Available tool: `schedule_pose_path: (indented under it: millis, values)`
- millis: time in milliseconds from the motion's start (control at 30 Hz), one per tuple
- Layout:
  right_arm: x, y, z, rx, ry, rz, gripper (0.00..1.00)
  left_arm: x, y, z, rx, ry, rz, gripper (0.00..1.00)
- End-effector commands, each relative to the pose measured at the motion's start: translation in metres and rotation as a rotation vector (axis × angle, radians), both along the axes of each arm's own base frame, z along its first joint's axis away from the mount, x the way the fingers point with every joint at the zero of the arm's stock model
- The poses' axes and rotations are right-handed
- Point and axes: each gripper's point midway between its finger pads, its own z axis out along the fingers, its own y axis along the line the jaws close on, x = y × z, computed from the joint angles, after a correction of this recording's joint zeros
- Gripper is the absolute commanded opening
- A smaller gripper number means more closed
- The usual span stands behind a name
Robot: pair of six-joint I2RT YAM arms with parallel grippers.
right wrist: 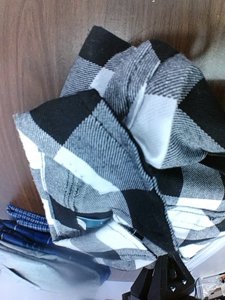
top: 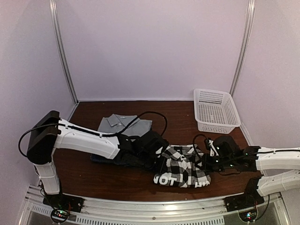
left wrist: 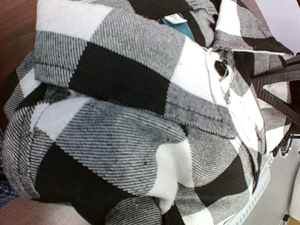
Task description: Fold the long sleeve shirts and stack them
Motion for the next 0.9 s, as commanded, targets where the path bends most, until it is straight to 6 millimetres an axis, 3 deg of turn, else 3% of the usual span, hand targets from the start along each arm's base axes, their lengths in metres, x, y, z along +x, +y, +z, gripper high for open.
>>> schedule_pose_path:
  millis: [0, 233, 400, 533, 667, 867]
  values:
    - [0.012, 0.003, 0.038, 0.027, -0.089, -0.010, 0.00, 0.005, -0.019, 0.063, -0.129, -0.079, -0.025, 0.00]
    - [0.023, 0.011, 0.086, 0.063, -0.169, -0.009, 0.00, 0.017, -0.012, 0.111, -0.170, -0.147, -0.002, 0.00]
    - [0.039, 0.028, 0.124, 0.104, -0.231, 0.002, 0.00, 0.038, 0.008, 0.141, -0.187, -0.184, 0.039, 0.00]
    - [0.055, 0.053, 0.159, 0.181, -0.284, 0.023, 0.00, 0.056, 0.030, 0.160, -0.195, -0.209, 0.069, 0.00]
    - [0.071, 0.085, 0.188, 0.251, -0.314, 0.063, 0.00, 0.079, 0.065, 0.179, -0.188, -0.241, 0.123, 0.00]
    - [0.095, 0.143, 0.210, 0.311, -0.343, 0.124, 0.00, 0.107, 0.122, 0.188, -0.140, -0.264, 0.195, 0.00]
